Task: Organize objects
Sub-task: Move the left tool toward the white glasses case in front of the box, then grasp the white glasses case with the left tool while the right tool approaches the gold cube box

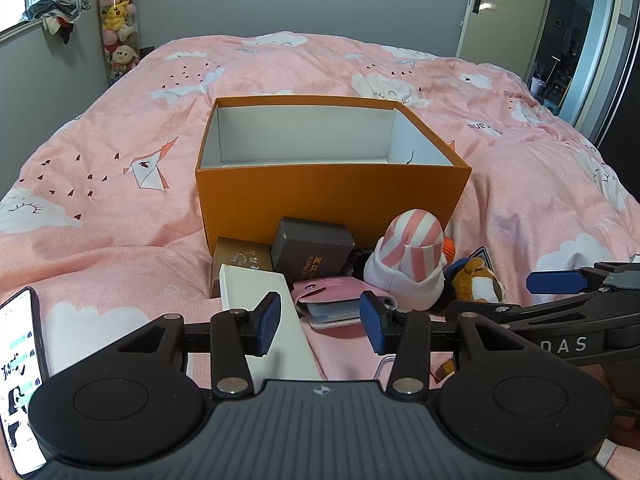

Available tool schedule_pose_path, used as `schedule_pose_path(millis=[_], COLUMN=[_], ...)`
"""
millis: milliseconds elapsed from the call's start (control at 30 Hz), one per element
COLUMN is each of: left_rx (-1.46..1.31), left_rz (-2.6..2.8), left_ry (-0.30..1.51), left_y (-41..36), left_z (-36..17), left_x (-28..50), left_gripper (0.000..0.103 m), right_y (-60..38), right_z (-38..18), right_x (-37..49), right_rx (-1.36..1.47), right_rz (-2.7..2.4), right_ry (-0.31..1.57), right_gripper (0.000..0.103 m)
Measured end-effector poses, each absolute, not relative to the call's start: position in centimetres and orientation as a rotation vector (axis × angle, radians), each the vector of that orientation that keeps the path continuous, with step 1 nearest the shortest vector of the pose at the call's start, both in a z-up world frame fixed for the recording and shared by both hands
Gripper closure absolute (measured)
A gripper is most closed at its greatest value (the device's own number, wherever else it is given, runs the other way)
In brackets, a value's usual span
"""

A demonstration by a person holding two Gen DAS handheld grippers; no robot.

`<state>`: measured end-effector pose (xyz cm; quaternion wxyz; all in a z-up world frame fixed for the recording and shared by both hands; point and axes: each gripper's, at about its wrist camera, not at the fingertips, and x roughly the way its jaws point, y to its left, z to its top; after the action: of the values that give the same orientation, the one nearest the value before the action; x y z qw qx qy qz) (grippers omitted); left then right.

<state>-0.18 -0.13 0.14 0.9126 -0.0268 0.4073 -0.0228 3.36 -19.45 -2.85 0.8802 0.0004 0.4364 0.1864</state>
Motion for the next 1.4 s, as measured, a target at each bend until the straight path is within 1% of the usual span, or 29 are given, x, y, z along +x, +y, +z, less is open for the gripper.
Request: schedule_pose_path(millis=[67, 100, 167, 300, 367, 467, 533, 600, 633, 700, 733, 767, 867, 1133, 1233, 1400], left_rx=[-0.07, -0.081, -0.1, -0.085, -0.096, -0.145, -0.174, -0.22, -0.254, -0.308, -0.328, -0.351, -0.43, -0.505, -0.531, -0.557], left_rz=[-0.051, -0.05, -0.045, -0.048, -0.038, -0.025, -0.013, -0.017, -0.02, -0.02, -0.019, -0.019, -0.023, -0.045, -0.059, -0.066], left_ry=[0.838, 0.836, 0.835, 0.855, 0.88, 0.929, 0.941, 0.964, 0.983, 1.017, 1.032, 1.046, 1.091, 1.142, 1.153, 1.156], left_y=[0.2, 0.5, 1.1, 2.3, 3.3, 5.0, 5.9, 6.6, 7.0, 7.6, 7.8, 8.0, 8.7, 9.1, 9.2, 9.1], left_z=[0.2, 0.2, 0.5, 1.1, 1.2, 1.1, 0.9, 0.5, 0.1, -0.9, -1.4, -1.8, -3.3, -5.5, -6.2, -6.8], left_x=[-0.3, -0.3, -0.3, 0.1, 0.5, 1.0, 1.1, 1.2, 1.4, 1.7, 1.8, 1.9, 2.4, 3.6, 4.0, 4.3], left_gripper=[0.051, 0.056, 0.059, 0.059, 0.059, 0.059, 0.059, 0.058, 0.058, 0.057, 0.057, 0.057, 0.055, 0.055, 0.053, 0.054], right_y=[-19.4, -19.4, -19.5, -19.3, -19.1, -17.9, -16.8, -15.4, -14.7, -13.1, -12.4, -11.8, -10.4, -9.5, -9.5, -9.4], right_z=[-3.0, -3.0, -3.0, -2.7, -2.5, -1.8, -1.5, -1.3, -1.3, -1.6, -1.9, -2.2, -3.4, -5.4, -5.7, -6.0], right_x=[3.5, 3.5, 3.7, 4.3, 4.6, 5.4, 5.9, 6.3, 6.5, 6.9, 7.1, 7.3, 7.9, 9.3, 9.7, 10.1], right_rx=[0.002, 0.004, 0.007, 0.003, -0.002, -0.024, -0.04, -0.073, -0.087, -0.116, -0.13, -0.143, -0.172, -0.174, -0.154, -0.134], right_rz=[0.396, 0.401, 0.41, 0.445, 0.466, 0.533, 0.578, 0.632, 0.661, 0.716, 0.736, 0.749, 0.773, 0.788, 0.8, 0.802], right_ry=[0.925, 0.929, 0.937, 0.941, 0.941, 0.947, 0.954, 0.958, 0.963, 0.978, 0.988, 1.0, 1.033, 1.058, 1.072, 1.096], right_gripper=[0.001, 0.001, 0.001, 0.001, 0.003, 0.019, 0.026, 0.036, 0.039, 0.053, 0.057, 0.064, 0.077, 0.078, 0.078, 0.077])
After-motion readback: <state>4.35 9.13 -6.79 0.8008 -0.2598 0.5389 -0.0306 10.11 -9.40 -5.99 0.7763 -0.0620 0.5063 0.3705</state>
